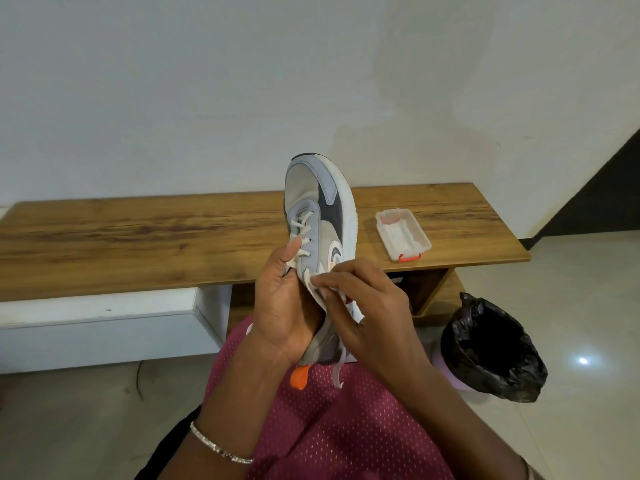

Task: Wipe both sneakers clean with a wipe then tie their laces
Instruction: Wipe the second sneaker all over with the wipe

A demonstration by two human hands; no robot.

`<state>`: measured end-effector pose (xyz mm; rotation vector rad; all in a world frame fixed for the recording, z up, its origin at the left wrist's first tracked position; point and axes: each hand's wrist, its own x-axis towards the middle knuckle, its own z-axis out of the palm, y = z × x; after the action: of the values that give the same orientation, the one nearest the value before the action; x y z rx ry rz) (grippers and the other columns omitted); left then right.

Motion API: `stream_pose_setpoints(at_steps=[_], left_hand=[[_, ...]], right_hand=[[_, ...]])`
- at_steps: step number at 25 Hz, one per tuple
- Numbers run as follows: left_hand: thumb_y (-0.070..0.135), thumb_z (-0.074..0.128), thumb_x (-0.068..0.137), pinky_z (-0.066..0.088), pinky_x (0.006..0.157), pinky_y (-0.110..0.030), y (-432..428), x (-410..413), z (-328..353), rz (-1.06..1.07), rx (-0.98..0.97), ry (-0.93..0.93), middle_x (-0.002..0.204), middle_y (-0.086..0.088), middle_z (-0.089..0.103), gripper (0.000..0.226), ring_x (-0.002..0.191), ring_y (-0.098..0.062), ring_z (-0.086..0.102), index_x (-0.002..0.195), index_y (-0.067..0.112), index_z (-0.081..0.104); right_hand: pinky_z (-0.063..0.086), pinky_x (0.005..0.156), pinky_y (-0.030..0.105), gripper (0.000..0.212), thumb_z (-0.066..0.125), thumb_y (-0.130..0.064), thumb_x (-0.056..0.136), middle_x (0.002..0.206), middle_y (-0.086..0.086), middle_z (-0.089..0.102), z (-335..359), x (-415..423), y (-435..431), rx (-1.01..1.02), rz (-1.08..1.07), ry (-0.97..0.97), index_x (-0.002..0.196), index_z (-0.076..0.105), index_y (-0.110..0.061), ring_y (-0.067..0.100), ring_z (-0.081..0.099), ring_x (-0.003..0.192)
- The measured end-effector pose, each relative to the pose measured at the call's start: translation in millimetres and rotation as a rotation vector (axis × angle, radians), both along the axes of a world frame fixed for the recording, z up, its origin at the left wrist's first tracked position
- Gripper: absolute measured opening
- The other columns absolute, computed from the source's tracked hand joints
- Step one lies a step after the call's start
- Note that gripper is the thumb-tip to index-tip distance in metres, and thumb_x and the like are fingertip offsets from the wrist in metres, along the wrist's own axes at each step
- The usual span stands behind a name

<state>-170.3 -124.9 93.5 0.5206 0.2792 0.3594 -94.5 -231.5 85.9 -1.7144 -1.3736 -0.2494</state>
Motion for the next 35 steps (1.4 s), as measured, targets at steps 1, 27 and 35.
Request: stream_pose_setpoints(at_steps=[1,27,35], left_hand=[[0.050,0.051,0.092,0.023,0.121,-0.045,-1.2,-0.1,0.4,0.012,-0.011,0.006,0.127,-0.013,0.052,0.071,0.128,-0.028,0.040,0.151,0.012,0.044],[0.062,0.040,0.096,0.042,0.109,-0.047,5.1,0.7,-4.0,0.085,-0.069,-0.057,0.148,-0.016,0.050,0.074,0.125,-0.031,0.055,0.150,0.013,0.047],[0.069,0.038,0.096,0.040,0.112,-0.050,11.3,-5.1,-15.0,-0.014,-0.130,-0.122,0.143,-0.017,0.052,0.080,0.127,-0.033,0.054,0.149,0.010,0.048]], right_hand=[[0.053,0.075,0.031,0.015,0.066,-0.011,0.093,0.098,0.004,0.066,2.8,0.1,3.5,0.000,0.002,-0.007,0.104,0.075,-0.008,0.017,0.063,0.091],[0.052,0.083,0.028,0.024,0.056,-0.018,0.096,0.107,0.002,0.068,-11.1,-3.3,-15.0,-0.050,0.048,-0.056,0.107,0.075,-0.009,0.016,0.063,0.101],[0.055,0.086,0.032,0.026,0.063,-0.003,0.092,0.112,0.002,0.069,-15.2,12.1,-7.4,-0.013,-0.055,-0.004,0.116,0.072,-0.010,0.016,0.065,0.105]])
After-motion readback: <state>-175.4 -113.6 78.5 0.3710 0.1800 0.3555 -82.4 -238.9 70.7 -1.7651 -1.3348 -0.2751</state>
